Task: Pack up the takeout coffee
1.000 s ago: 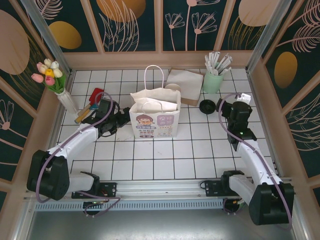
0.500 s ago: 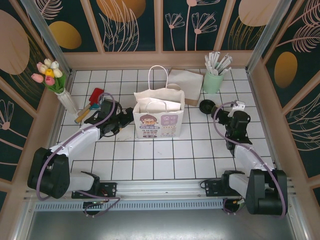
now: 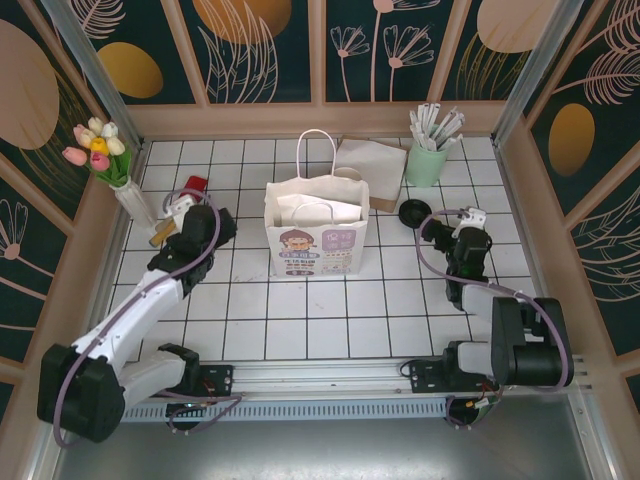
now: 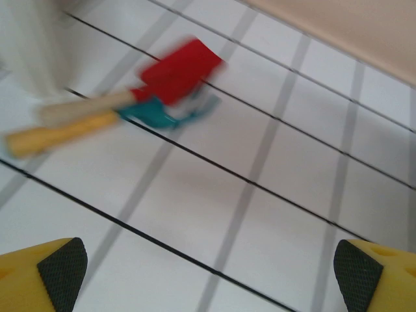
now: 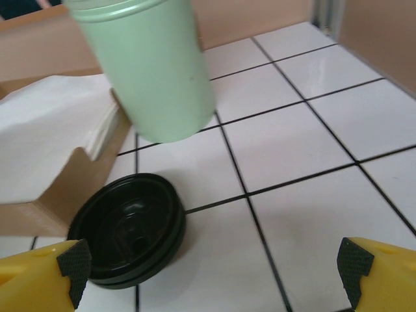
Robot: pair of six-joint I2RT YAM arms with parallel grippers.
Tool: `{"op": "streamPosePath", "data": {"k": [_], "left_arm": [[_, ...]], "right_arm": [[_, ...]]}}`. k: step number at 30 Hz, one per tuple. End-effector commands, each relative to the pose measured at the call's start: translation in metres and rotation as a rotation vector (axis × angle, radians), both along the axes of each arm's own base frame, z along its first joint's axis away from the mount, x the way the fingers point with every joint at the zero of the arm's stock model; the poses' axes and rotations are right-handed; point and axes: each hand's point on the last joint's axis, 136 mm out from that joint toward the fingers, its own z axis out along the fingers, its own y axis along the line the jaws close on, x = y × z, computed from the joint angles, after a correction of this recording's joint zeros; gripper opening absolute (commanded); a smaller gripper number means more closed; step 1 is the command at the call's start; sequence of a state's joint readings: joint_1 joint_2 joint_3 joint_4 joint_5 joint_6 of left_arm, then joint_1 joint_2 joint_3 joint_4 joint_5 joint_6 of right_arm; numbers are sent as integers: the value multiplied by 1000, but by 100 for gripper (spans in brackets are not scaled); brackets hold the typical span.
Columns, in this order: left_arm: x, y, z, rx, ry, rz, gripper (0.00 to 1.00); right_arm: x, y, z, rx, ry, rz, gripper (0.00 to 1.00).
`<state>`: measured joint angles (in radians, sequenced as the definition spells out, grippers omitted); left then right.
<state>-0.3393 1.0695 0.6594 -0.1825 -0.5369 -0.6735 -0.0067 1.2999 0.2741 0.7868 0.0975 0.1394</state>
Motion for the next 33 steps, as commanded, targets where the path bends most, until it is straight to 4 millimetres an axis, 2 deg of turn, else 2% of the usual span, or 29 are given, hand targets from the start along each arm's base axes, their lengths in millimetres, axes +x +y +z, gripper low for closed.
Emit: {"op": "streamPosePath", "data": {"k": [1, 5, 7, 9, 13, 15, 17, 22, 24, 27, 28, 30, 31, 33], "left_arm": [[-12, 62, 26, 222, -213, 305, 99], [-23, 96, 8, 298, -242, 433, 99], [-15, 103, 4, 293, -222, 400, 99], [-5, 95, 3, 336, -259, 303, 99], [16, 75, -22, 299, -251, 58, 99], [29, 51, -33, 255, -252, -124, 99], [40, 34, -32, 254, -266, -231, 99], [57, 40, -17, 281, -358, -241, 99], [56, 45, -12, 280, -400, -245, 99], [42, 51, -19, 261, -469, -234, 99], [42, 47, -18, 268, -502, -249, 99], [49, 40, -27, 268, -435, -310, 99], [50, 38, -25, 270, -453, -320, 99], [49, 42, -27, 268, -438, -296, 99]], "right_arm": [[1, -24, 18, 16, -111, -159, 99], [8, -21, 16, -14, -93, -145, 99], [11, -14, 19, -62, -102, -105, 99], [12, -9, 25, -113, -137, -73, 99], [12, -7, 33, -139, -182, -55, 99], [10, -3, 33, -142, -192, -32, 99], [7, -2, 34, -142, -208, -25, 99], [6, 2, 33, -146, -214, 2, 99], [6, 4, 33, -145, -216, 10, 99], [2, 5, 34, -146, -233, 14, 99], [0, 5, 35, -147, -238, 18, 99], [-3, 6, 36, -148, -251, 19, 99], [-5, 5, 37, -148, -259, 13, 99], [-10, 0, 40, -141, -282, -19, 99]]}}
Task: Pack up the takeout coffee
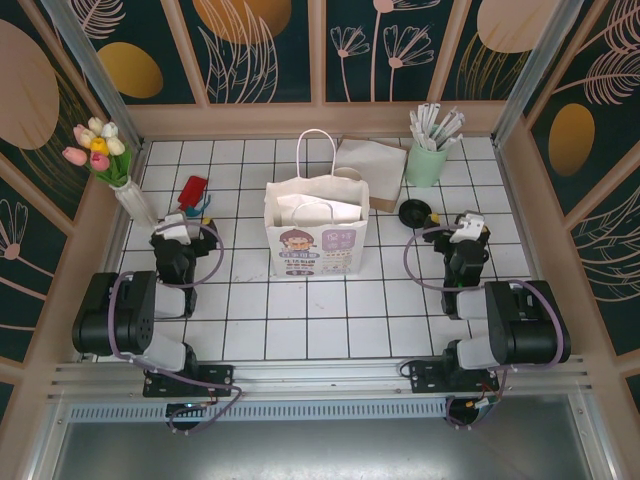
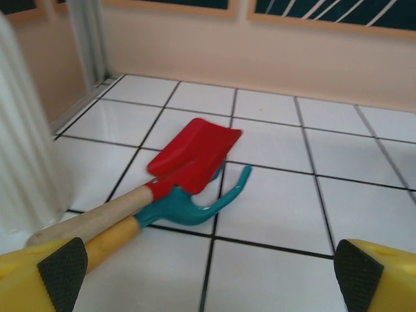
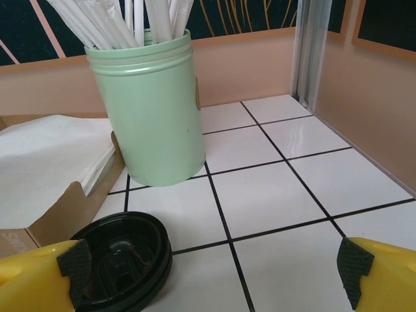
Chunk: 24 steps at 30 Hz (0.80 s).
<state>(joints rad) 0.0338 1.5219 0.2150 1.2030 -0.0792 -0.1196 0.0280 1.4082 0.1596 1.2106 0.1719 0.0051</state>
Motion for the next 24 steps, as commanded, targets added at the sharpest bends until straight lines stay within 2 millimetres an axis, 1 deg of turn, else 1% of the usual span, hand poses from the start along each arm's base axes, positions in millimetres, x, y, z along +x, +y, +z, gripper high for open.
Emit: {"op": "streamPosePath", "data": {"k": [1, 4, 6, 10, 11, 13, 14, 16, 17, 18, 24], "left_arm": [[4, 0, 27, 16, -111, -1, 99], [-6, 21, 30, 15, -133, 178, 99], [-5, 22, 29, 19, -125, 192, 99], [-5, 22, 29, 19, -123, 193, 99], [-5, 21, 30, 19, -126, 192, 99], [-6, 21, 29, 19, -125, 191, 99], [-6, 21, 30, 19, -126, 191, 99], [-6, 21, 29, 20, -126, 189, 99], [-6, 21, 30, 19, -128, 188, 99], [-6, 20, 30, 20, -128, 181, 99], [-1, 11, 29, 36, -113, 125, 99]], "right_arm": [[-9, -3, 20, 10, -112, -24, 99], [-18, -2, 20, -7, -145, -43, 99], [-20, 5, 21, -43, -153, -46, 99], [-21, 3, 21, -36, -155, -46, 99], [-19, 3, 19, -32, -146, -39, 99], [-10, 4, 7, -9, -104, 9, 99], [-3, 3, 7, -13, -108, 9, 99], [14, -1, -10, 16, 8, 2, 99], [17, -7, -6, 35, -11, -9, 99], [13, -18, -7, 64, -9, -72, 99], [13, -19, -7, 63, -11, -85, 99]]}}
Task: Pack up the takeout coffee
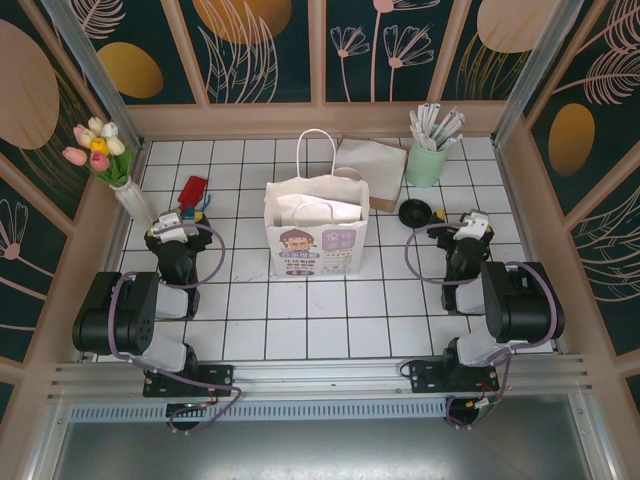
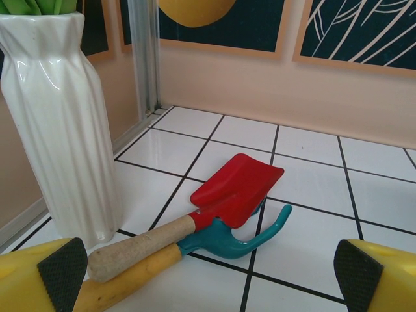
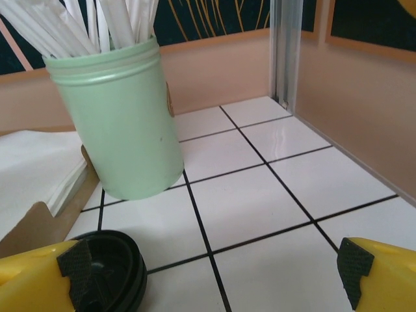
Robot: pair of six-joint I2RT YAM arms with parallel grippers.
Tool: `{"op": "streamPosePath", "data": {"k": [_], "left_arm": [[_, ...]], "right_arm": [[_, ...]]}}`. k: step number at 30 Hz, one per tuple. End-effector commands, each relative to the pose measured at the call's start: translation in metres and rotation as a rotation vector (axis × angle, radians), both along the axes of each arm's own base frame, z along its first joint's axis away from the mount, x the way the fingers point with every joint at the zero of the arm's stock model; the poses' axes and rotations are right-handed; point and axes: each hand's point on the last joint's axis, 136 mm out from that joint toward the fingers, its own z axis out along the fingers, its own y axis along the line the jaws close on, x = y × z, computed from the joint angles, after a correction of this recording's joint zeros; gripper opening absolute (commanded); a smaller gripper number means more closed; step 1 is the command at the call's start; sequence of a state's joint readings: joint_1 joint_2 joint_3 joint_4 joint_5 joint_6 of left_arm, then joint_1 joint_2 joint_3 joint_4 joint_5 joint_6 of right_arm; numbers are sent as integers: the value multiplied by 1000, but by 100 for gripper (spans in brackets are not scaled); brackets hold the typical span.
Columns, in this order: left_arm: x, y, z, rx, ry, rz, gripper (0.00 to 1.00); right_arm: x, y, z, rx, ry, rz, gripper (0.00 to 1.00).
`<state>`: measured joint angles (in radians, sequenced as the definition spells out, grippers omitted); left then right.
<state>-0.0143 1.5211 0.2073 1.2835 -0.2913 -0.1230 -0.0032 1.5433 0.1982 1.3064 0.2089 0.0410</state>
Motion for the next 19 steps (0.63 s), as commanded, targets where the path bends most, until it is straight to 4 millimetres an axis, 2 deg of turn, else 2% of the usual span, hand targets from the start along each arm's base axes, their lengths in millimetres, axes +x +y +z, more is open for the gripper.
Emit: {"op": "streamPosePath", "data": {"k": [1, 3, 4, 5, 6, 9, 19], "left_arm": [[4, -7, 11, 11, -37, -37, 99], [4, -7, 10, 11, -36, -39, 99], [4, -7, 11, 11, -37, -39, 99], [4, -8, 10, 12, -36, -40, 99], [4, -8, 10, 12, -35, -42, 99], [6, -11, 10, 16, -31, -58, 99], [7, -15, 10, 23, -29, -86, 99]], "right_arm": [[1, -2, 2, 33, -8, -13, 99], [2, 1, 1, 27, -5, 3, 99], [5, 11, 1, 14, 0, 69, 99], [11, 35, -3, -13, 31, 219, 99], [11, 37, -1, -3, 28, 259, 99], [9, 38, -1, 15, 20, 297, 99], [11, 33, -2, 14, 27, 259, 99]]}}
